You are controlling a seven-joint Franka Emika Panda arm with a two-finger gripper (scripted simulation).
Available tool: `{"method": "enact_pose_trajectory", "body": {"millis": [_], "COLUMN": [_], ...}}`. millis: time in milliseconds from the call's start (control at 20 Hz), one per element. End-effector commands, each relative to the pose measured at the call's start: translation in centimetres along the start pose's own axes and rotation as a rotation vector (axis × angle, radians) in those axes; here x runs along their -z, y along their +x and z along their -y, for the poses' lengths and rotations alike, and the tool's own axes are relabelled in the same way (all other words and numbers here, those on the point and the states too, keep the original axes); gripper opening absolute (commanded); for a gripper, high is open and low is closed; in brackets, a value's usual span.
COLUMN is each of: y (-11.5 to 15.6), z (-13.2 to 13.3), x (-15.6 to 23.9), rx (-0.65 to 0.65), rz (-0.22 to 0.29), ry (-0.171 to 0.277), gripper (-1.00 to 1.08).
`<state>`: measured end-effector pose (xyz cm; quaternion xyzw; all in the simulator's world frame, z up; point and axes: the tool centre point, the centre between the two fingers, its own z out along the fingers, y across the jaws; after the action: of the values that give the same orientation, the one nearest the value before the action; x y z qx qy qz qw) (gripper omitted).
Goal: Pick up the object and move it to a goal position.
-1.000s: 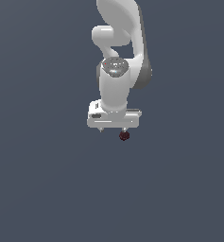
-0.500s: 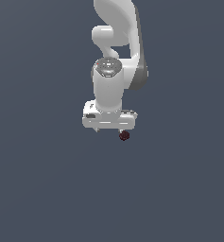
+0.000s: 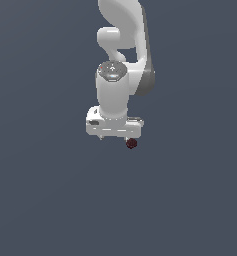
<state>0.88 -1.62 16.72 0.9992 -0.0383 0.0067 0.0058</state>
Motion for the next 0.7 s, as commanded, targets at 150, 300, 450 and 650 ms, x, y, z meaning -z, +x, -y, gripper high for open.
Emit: {"method": "enact_pose_trajectory", "body": {"millis": [150,300,450,650], "y": [-0.3,-0.6,-0.9,-1.5], "z": [0.5,1.0,1.5,2.4], "x": [-0.5,-0.9,-1.4,-2.2], "rx": [-0.044,-0.082,-0.131,-0.211], "rz": [0.001,0.002,0.003,0.005], "ry": [0.002,0.003,0.005,0.007], "gripper": [1.0,1.0,1.0,1.0]}}
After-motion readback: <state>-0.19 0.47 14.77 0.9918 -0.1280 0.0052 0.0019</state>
